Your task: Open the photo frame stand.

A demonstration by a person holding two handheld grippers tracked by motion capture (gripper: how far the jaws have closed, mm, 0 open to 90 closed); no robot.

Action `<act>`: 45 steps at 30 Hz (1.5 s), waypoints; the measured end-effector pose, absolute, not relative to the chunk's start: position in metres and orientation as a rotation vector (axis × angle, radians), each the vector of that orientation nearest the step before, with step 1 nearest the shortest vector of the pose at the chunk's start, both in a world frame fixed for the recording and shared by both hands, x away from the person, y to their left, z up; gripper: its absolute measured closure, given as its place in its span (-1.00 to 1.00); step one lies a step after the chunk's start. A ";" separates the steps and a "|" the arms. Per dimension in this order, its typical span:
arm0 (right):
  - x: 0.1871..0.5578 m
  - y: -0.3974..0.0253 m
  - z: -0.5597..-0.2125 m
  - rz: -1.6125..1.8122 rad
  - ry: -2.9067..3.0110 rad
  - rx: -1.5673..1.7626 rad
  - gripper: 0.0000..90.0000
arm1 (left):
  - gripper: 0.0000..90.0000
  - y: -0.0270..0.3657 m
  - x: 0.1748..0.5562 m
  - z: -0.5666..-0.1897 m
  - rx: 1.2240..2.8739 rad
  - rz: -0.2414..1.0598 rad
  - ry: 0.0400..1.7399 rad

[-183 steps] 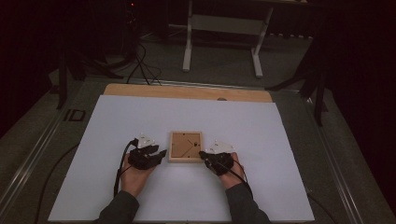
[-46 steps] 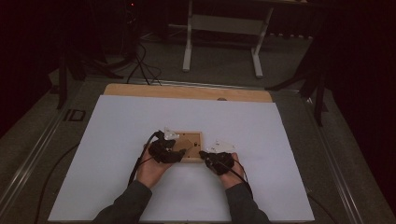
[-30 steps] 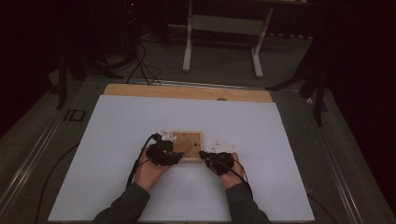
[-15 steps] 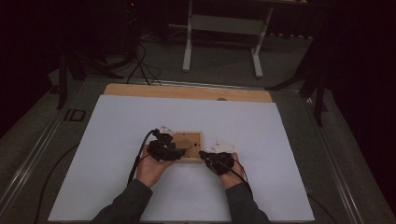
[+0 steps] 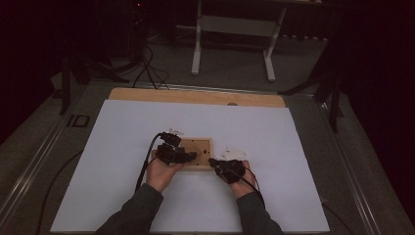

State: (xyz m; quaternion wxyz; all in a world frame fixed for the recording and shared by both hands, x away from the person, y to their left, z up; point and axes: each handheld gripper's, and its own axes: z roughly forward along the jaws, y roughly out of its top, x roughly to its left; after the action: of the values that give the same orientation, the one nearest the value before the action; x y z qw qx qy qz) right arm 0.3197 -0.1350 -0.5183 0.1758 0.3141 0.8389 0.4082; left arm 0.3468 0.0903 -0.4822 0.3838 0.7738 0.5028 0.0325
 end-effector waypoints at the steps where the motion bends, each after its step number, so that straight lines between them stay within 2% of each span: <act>1: 0.320 -0.135 -0.518 1.156 2.376 0.890 0.99 | 0.11 0.091 0.348 -0.482 1.957 0.071 1.290; 16: 0.320 -0.135 -0.518 1.158 2.375 0.890 0.99 | 0.17 0.090 0.359 -0.488 1.941 -0.052 1.338; 24: 0.320 -0.135 -0.518 1.158 2.376 0.890 0.99 | 0.28 0.087 0.360 -0.489 1.960 -0.076 1.331; 43: 0.320 -0.135 -0.518 1.159 2.377 0.888 0.99 | 0.29 0.090 0.367 -0.491 1.925 -0.165 1.355; 45: 0.320 -0.135 -0.518 1.159 2.376 0.885 0.99 | 0.34 0.090 0.368 -0.491 1.928 -0.172 1.353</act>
State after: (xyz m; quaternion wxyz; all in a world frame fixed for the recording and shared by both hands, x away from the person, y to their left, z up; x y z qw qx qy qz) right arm 0.3201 -0.1347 -0.5184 0.1757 0.3125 0.8390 0.4092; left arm 0.3678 0.0900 -0.4908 0.3802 0.7550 0.5300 -0.0674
